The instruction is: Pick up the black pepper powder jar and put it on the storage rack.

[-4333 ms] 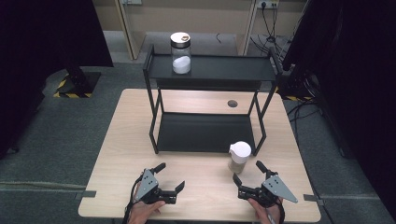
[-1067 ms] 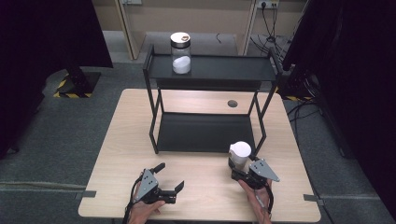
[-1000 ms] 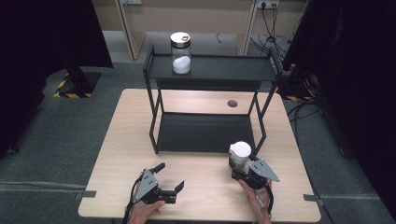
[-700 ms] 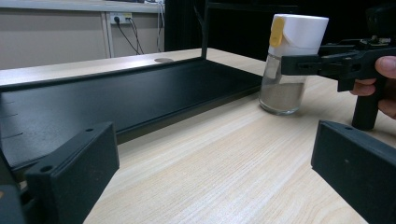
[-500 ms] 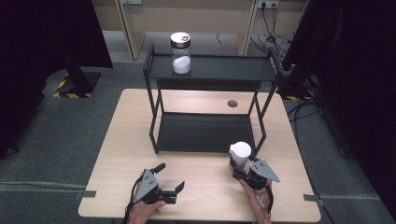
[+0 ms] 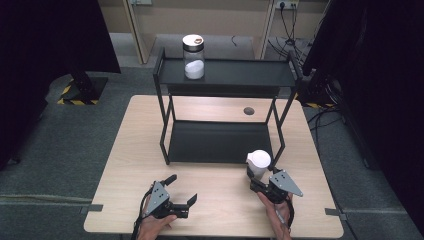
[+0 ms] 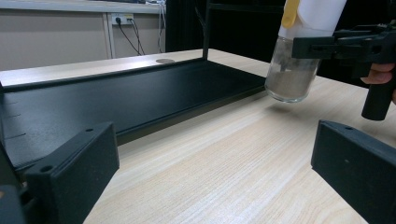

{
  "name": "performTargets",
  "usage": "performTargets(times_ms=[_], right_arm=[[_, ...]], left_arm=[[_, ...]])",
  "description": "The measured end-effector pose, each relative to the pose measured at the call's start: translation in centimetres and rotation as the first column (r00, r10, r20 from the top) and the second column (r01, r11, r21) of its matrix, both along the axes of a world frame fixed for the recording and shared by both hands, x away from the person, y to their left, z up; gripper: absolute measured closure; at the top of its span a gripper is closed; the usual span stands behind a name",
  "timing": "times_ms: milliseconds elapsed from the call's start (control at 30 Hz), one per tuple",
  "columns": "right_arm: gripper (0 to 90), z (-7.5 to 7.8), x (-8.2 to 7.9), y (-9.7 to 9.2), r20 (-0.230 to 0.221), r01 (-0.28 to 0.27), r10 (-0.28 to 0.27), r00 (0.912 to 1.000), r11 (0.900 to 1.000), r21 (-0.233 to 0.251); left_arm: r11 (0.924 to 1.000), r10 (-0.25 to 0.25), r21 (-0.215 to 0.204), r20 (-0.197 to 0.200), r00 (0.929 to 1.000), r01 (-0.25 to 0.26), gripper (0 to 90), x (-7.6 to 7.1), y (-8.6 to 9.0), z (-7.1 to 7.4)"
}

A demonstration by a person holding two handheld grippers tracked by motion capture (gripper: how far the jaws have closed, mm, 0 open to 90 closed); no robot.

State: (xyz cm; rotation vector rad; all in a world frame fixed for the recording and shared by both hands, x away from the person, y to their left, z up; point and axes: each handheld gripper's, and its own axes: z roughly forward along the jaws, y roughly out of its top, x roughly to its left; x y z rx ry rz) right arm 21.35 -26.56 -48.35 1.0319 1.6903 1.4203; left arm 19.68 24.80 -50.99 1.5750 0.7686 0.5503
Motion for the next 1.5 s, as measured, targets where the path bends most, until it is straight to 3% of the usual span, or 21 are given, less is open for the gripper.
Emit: performTargets(times_ms=[933,1500], right_arm=[[30.7,3.3,-0.6,-0.3,0.027,-0.038,0.038,0.9989,0.9993,0.008],[30.7,6.9,0.0,-0.7,0.055,-0.072,0.071,0.9959,0.9972,0.020]], left_arm=[[0.9999,0.012,-0.002,-0.003,0.9999,-0.012,0.3,0.0,0.1,-0.1],[0.9998,0.021,-0.002,-0.003,0.9998,-0.021,0.3,0.0,0.1,0.0]])
